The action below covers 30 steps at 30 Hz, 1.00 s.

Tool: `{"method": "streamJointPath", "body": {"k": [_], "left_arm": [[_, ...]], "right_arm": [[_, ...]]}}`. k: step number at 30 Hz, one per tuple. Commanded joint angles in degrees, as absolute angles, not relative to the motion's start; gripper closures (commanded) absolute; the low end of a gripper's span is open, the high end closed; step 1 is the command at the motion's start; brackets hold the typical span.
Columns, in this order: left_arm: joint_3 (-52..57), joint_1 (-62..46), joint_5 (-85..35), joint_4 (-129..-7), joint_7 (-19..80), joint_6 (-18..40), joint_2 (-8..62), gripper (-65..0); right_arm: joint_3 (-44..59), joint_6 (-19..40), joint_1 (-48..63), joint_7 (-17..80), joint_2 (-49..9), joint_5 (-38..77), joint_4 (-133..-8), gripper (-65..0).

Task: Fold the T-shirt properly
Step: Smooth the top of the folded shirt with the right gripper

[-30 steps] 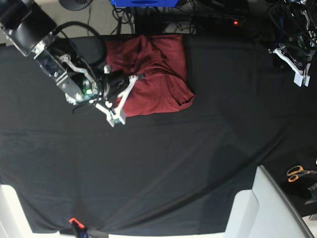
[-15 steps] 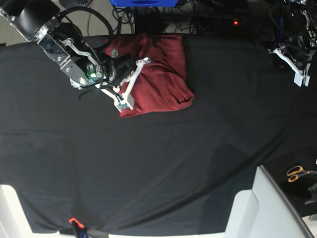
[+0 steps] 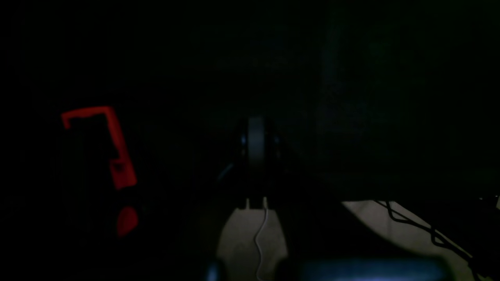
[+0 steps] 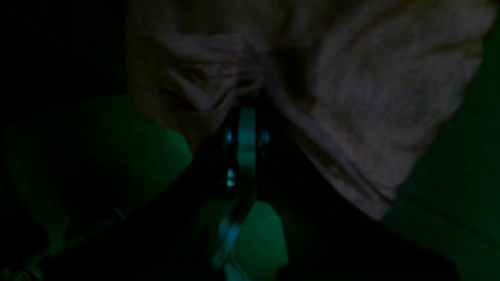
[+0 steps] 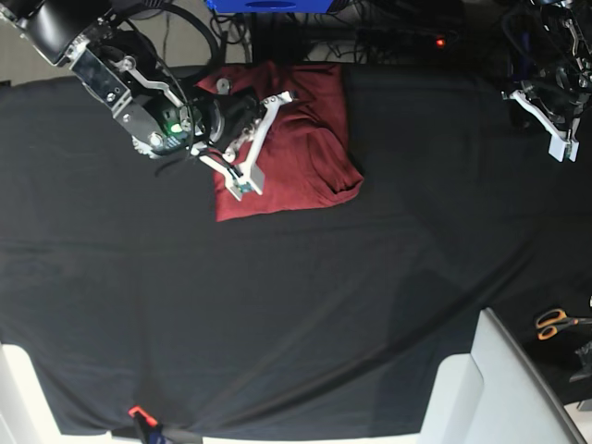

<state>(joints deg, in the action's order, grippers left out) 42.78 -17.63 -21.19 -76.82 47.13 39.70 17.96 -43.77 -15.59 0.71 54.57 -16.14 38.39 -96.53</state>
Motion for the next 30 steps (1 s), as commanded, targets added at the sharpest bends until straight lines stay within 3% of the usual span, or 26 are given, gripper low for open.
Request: {"method": "streamJointPath", "body": {"k": [1, 22, 30], "left_arm": [[43.12, -17.63, -21.85, -77.58, 46.37, 40.0, 19.03, 0.0], [43.03, -17.54, -19.91, -76.35, 46.37, 40.0, 19.03, 0.0], [43.38, -16.66, -14.99, -76.26, 46.37, 40.0, 18.86, 0.0]], "right_arm": [[-43.74, -15.34, 0.22, 54.81, -15.34, 38.64, -97.63, -0.3], [-59.74, -17.54, -3.21, 54.99, -13.23, 38.55, -96.22, -0.3], [-55.69, -17.63, -4.53, 54.55, -14.02, 38.55, -97.36, -0.3]]}}
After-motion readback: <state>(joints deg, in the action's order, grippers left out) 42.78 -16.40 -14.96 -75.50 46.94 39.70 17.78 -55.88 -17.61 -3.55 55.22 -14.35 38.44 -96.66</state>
